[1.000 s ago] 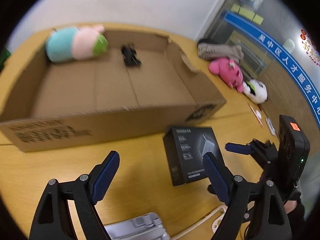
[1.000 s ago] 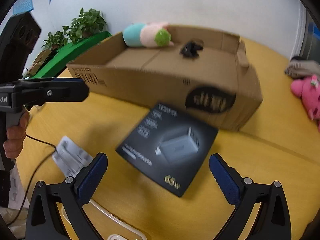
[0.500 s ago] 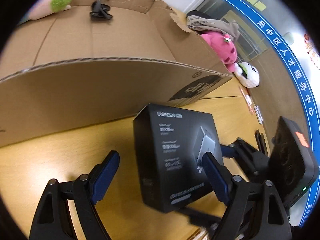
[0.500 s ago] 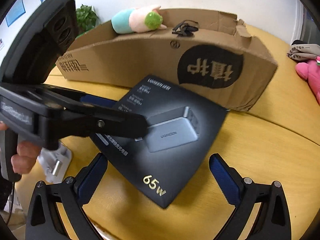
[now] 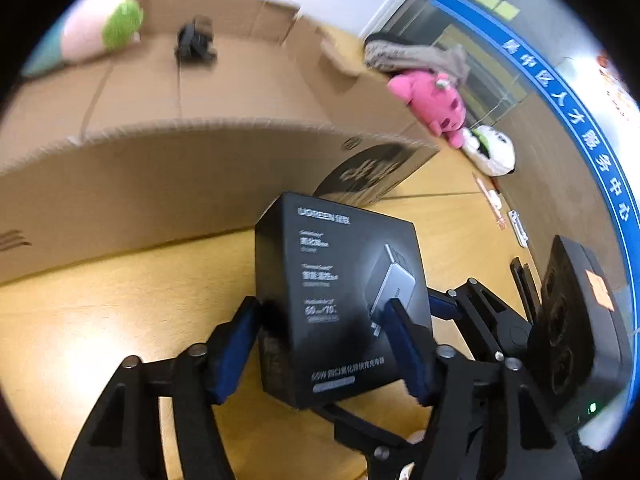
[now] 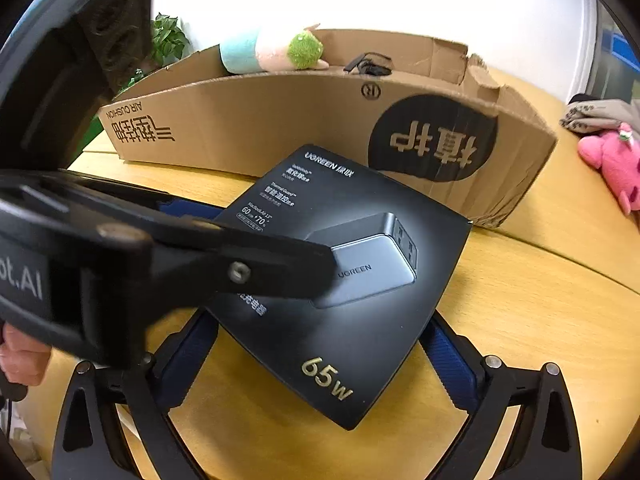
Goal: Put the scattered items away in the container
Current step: 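Lift the charger box with the left gripper and carry it over the cardboard box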
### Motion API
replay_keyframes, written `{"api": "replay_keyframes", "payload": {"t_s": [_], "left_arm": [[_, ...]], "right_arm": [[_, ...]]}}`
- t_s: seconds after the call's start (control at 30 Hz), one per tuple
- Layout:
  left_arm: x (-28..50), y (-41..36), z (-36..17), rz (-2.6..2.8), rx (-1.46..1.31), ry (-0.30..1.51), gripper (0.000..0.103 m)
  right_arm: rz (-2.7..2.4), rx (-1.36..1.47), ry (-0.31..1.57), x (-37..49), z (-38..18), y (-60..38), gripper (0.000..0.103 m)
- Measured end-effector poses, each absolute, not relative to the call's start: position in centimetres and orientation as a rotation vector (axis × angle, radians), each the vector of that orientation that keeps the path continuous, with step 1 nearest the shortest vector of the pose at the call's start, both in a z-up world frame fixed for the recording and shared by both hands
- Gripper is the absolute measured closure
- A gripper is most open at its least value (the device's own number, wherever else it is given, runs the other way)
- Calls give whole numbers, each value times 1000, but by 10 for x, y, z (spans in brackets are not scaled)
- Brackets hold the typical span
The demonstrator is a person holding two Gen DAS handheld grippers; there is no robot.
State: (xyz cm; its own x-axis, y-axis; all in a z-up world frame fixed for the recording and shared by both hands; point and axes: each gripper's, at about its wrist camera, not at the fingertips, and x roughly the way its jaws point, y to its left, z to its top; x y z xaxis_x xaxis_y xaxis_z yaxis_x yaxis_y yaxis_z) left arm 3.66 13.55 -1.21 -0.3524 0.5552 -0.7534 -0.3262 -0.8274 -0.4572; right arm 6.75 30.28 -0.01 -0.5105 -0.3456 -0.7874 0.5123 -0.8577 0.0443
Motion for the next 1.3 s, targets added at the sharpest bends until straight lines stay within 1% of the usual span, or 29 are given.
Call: {"api": "replay_keyframes", "payload": {"t_s": [0.17,0.4,0.63,1.0,1.3], "left_arm": [[64,124,34,2299,-1198,-285,43],[102,105,113,2478,-946,-215,43],[128,83,162,2592,-780,-215,43],[134,38,189,2706,-669,-250,43],[117,14,186,2737,-678,-297,43]], "right_arm": [[-2415,1018,318,90,37,294,2],[-2476,769,392,120,107,271,2],[-2478,592,454,145,156,243,2],[-2411,484,516,145,186,192,2],[-2363,478,542,113,182,161,2]]}}
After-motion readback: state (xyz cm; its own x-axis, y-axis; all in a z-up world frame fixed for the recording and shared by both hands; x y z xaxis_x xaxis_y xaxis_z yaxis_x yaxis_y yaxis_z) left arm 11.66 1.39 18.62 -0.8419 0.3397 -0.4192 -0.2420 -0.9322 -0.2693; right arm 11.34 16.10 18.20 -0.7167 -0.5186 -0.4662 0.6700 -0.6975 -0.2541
